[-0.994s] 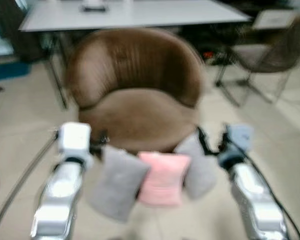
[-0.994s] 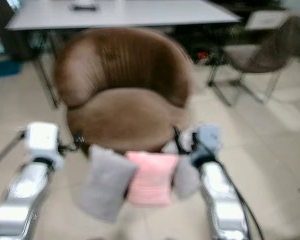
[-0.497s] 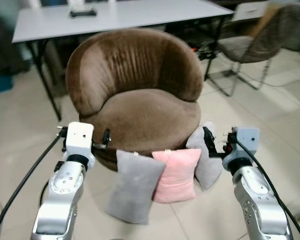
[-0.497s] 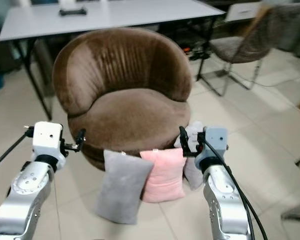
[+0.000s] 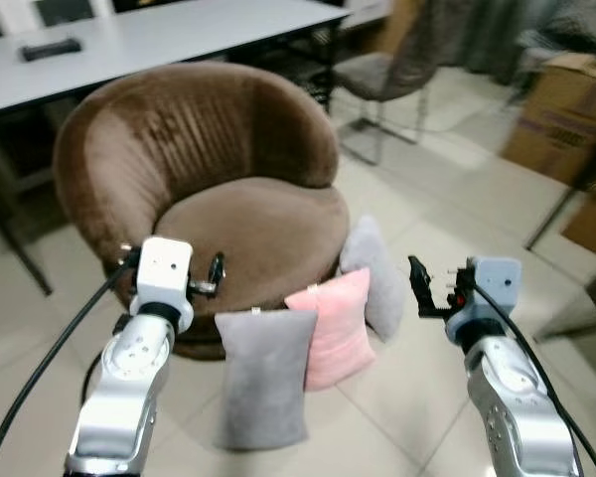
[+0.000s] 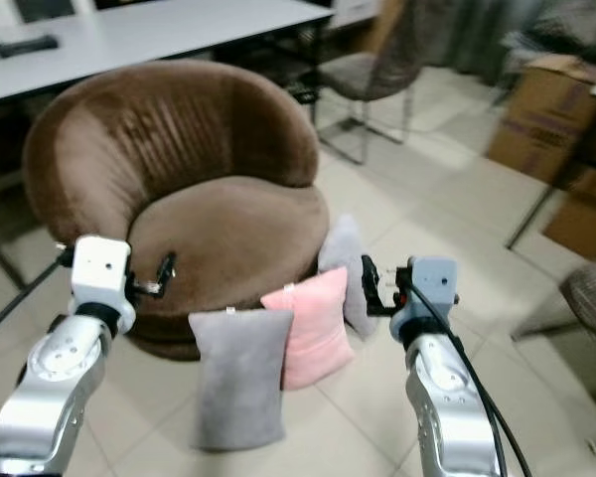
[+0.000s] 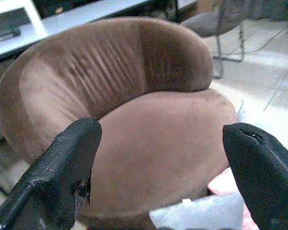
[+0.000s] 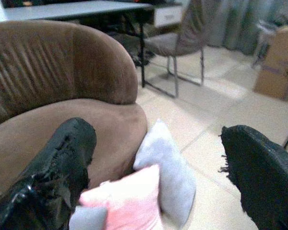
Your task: Move the pillow to the sofa from floor
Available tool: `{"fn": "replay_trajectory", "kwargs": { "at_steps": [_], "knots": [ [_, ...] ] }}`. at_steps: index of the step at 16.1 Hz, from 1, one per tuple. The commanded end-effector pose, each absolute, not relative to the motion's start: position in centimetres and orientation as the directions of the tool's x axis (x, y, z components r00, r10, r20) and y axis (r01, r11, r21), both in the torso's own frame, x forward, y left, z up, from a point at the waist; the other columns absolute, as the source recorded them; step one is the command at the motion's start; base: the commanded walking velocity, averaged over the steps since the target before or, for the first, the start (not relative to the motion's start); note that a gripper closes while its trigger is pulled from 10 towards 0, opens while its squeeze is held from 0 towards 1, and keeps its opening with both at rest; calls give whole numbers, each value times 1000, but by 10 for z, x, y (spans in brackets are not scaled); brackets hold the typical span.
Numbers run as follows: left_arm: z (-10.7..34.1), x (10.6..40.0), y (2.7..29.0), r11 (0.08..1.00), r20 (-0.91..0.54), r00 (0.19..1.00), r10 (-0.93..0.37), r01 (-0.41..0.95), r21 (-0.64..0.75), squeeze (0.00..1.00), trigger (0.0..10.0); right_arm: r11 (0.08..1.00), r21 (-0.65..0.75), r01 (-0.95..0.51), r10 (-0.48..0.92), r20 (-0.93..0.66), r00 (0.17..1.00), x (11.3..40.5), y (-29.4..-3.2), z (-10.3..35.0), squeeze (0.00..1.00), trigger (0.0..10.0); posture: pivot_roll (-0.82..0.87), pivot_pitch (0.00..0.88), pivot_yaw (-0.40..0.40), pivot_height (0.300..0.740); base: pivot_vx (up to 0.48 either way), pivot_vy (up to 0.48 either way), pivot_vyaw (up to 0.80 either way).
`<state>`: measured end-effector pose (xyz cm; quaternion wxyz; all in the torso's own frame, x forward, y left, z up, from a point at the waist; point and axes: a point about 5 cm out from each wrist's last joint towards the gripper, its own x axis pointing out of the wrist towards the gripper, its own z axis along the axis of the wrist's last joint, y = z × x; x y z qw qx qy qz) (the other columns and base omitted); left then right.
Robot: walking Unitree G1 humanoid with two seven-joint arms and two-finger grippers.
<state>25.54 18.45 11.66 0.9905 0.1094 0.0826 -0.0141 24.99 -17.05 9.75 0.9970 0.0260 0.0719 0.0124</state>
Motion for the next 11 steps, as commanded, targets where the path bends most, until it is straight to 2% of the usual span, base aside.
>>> {"fn": "replay_trajectory", "kwargs": {
  "at_steps": [1,11],
  "knots": [
    [117,255,189,975,-167,986,8,29,221,0,10000,998,48,-43,49,-131,990,252,-166,101,0,10000,7,0,2,740,0,382,-800],
    [115,257,187,976,-169,986,8,29,216,0,10000,999,30,-44,48,-130,990,252,-169,102,0,10000,-13,0,8,740,0,381,-800]
  ]
}}
